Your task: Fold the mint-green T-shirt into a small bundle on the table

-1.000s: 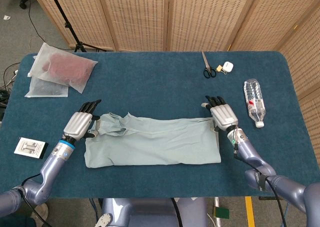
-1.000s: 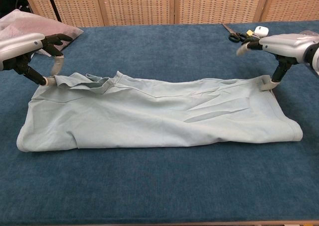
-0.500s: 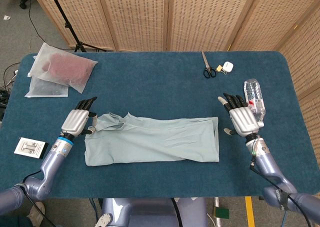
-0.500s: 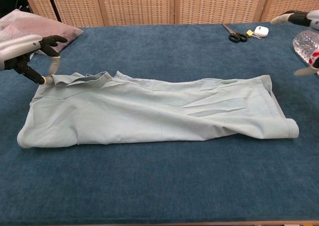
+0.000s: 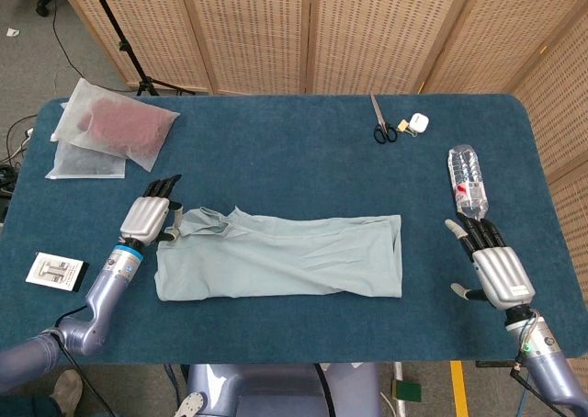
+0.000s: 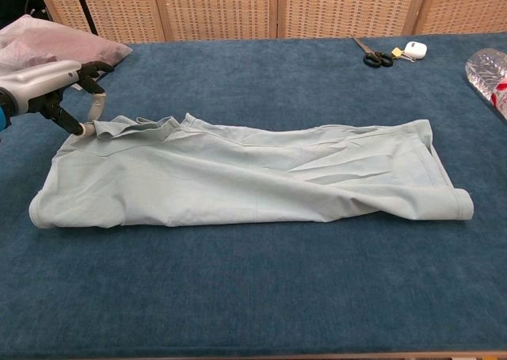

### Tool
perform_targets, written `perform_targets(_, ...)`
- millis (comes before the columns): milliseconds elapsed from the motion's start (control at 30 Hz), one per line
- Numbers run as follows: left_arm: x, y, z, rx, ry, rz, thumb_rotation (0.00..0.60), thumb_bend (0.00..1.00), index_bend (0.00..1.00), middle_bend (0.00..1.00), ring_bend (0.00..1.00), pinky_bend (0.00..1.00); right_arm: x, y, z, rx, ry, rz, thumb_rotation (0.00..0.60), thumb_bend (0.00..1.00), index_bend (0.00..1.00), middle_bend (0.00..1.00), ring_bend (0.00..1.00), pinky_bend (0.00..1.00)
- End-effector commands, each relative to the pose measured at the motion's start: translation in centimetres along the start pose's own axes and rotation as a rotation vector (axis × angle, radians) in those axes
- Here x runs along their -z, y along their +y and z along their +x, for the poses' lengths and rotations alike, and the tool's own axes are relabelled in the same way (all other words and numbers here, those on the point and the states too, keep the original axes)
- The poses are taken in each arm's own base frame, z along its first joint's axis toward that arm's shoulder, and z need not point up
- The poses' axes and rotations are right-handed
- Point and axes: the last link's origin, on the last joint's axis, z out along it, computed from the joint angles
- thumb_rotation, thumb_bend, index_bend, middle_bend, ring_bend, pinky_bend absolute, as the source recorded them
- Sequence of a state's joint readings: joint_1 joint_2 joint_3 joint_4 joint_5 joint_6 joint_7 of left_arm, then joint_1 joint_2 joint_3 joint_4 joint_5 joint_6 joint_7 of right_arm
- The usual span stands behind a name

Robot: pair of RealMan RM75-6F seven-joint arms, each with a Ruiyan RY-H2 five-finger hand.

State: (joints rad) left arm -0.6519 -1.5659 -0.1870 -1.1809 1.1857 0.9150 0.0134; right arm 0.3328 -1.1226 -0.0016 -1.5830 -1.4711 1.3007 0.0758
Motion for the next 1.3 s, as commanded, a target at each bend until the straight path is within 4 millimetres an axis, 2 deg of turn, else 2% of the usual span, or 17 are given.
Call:
perform_targets(33,-0.2,0.0,0.0,-0.01,0.008,0.006,0.6,0.63,0.73,0.0,0.0,0.0,0.3,0.2,0.2,-0.002,0.004,0.0,0.6,0.0,0.0,0.0,0.0,0.0)
perform_targets(100,-0.3,0.0,-0.1,-0.015,0.016,0.01,0.6,0.62,0.73,0.0,0.0,0.0,0.4,0.3,0.3,-0.003,0.011,-0.001,0.6,0.0,0.0,0.0,0.0,0.0)
perform_targets(200,-0.5,-0.1,-0.1,-0.021,0.033,0.017,0.6,0.62,0.65,0.0,0.0,0.0,0.5,0.3,0.4,-0.005,0.015,0.0,0.6,0.0,0.0,0.0,0.0,0.0)
perform_targets(267,-0.6,-0.4,-0.4,-0.041,0.029,0.03,0.6,0.61,0.49,0.0,0.0,0.0,0.6,0.3,0.4,-0.007,0.01,0.0,0.6,0.0,0.0,0.0,0.0,0.0)
perform_targets(333,-0.8,-0.5,-0.5,-0.039,0.03,0.046,0.6,0.59,0.15,0.0,0.0,0.0,0.6,0.2,0.4,-0.007,0.007,0.002,0.6,0.0,0.0,0.0,0.0,0.0)
perform_targets(367,-0.9,-0.5,-0.5,-0.03,0.039,0.054,0.6,0.59,0.05,0.0,0.0,0.0,0.6,0.2,0.4,-0.007,0.006,0.002,0.6,0.0,0.0,0.0,0.0,0.0)
perform_targets(400,-0.9,-0.6,-0.5,-0.025,0.044,0.061,0.6,0.58,0.01,0.0,0.0,0.0,0.6,0.2,0.4,-0.006,0.006,0.002,0.6,0.0,0.0,0.0,0.0,0.0)
perform_targets(567,-0.9,-1.1,-0.3,-0.016,0.053,0.094,0.6,0.54,0.0,0.0,0.0,0.0,0.6,0.2,0.3,-0.002,0.002,-0.001,0.6,0.0,0.0,0.0,0.0,0.0)
perform_targets(600,-0.8,-1.1,-0.2,-0.001,0.058,0.096,0.6,0.49,0.0,0.0,0.0,0.0,0.6,0.2,0.3,-0.001,0.001,-0.001,0.6,0.0,0.0,0.0,0.0,0.0)
perform_targets(667,-0.7,-1.1,0.1,0.016,0.069,0.095,0.6,0.32,0.0,0.0,0.0,0.0,0.7,0.2,0.3,0.0,0.0,0.0,0.6,0.0,0.0,0.0,0.0,0.0)
perform_targets(733,-0.6,-1.2,0.3,0.026,0.08,0.094,0.6,0.06,0.0,0.0,0.0,0.0,0.7,0.1,0.3,0.0,-0.001,0.0,0.6,0.0,0.0,0.0,0.0,0.0)
perform_targets(800,-0.5,-1.3,0.4,0.011,0.075,0.091,0.6,0.0,0.0,0.0,0.0,0.0,0.7,0.1,0.3,0.002,-0.002,0.001,0.6,0.0,0.0,0.0,0.0,0.0)
perform_targets(1100,-0.1,-0.7,0.7,0.045,0.111,0.02,0.6,0.0,0.0,0.0,0.0,0.0,0.8,0.0,0.2,0.004,-0.01,0.003,0.6,0.0,0.0,0.0,0.0,0.0)
perform_targets(1300,1.7,-1.4,0.8,-0.005,0.121,-0.041,0.6,0.0,0.0,0.0,0.0,0.0,0.9,0.0,0.4,0.0,-0.007,0.006,0.6,0.0,0.0,0.0,0.0,0.0)
